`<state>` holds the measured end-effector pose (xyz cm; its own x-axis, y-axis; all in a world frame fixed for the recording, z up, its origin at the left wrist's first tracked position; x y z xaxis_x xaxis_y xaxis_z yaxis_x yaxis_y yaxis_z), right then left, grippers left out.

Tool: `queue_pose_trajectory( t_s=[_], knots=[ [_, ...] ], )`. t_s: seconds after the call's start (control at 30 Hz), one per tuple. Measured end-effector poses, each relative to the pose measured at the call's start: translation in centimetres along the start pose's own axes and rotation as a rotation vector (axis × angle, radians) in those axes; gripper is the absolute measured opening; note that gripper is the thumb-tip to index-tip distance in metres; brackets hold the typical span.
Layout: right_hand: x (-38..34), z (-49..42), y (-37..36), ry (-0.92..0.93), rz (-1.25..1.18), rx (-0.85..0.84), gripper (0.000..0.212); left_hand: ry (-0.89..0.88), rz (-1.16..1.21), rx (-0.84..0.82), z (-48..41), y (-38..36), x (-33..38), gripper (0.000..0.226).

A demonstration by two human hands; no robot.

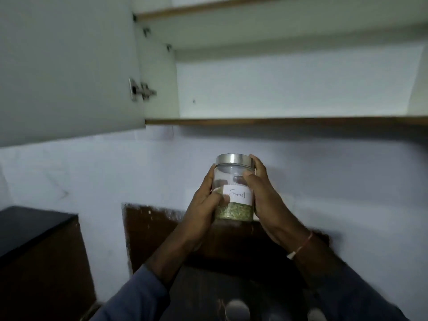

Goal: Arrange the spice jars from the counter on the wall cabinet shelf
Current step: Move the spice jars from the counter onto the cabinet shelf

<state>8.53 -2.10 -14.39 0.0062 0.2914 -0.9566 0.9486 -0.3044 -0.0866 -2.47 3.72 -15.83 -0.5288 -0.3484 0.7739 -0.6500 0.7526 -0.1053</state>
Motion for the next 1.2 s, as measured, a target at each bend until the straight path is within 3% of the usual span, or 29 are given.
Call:
queue_pose_trajectory(
  t_s=[0.13, 0.37, 0.53, 0.87, 1.03, 1.1, 1.2],
  knots=[
    [-9.3, -4.3, -1.4, 0.192, 0.143, -0.096, 0.053, -0.153, -0.047, -0.057, -6.7, 1.2, 8.0, 0.077],
    [-19.5, -11.6, -2.8, 0.319, 0.311, -0.059, 0.039, -0.229, -0.273, -0.103, -16.1, 3.6, 15.5, 0.083],
    [-19.2, -17.8, -3.3, 0.334, 0.372, -0.029, 0.034, -0.159, -0.448, -0.067, -21.2, 7.2, 14.2, 0.094],
    [-14.1, -27.4, -5.5, 0.34, 0.621, 0.057, 0.034, -0.112, -0.609, -0.03, -25.6, 14.4, 8.0, 0.09],
    [-13.9, -31.7, -7.8, 0.345, 0.816, 0.102, 0.035, -0.078, -0.936, -0.017, -27.8, 17.7, 7.1, 0.083],
    [-13.6, -33.6, -8.5, 0.334, 0.903, 0.13, 0.037, -0.032, -1.057, -0.046, -28.8, 18.7, 6.5, 0.084],
    [-12.9, -37.2, -9.6, 0.285, 1.005, 0.162, 0.037, 0.137, -1.056, -0.131, -30.5, 20.1, 4.4, 0.094]
  ],
)
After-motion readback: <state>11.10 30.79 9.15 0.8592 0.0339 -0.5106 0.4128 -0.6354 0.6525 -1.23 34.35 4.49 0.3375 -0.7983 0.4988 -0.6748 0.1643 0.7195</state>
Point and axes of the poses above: each hand's wrist, its own z-axis away from the middle knuckle, its own y-axis out of the back of the hand, x = y × z, the point moved 5 cm from there along -z, towards the middle knuckle, and after that the axes turned 11 degrees about -y, right-handed, at the moved point
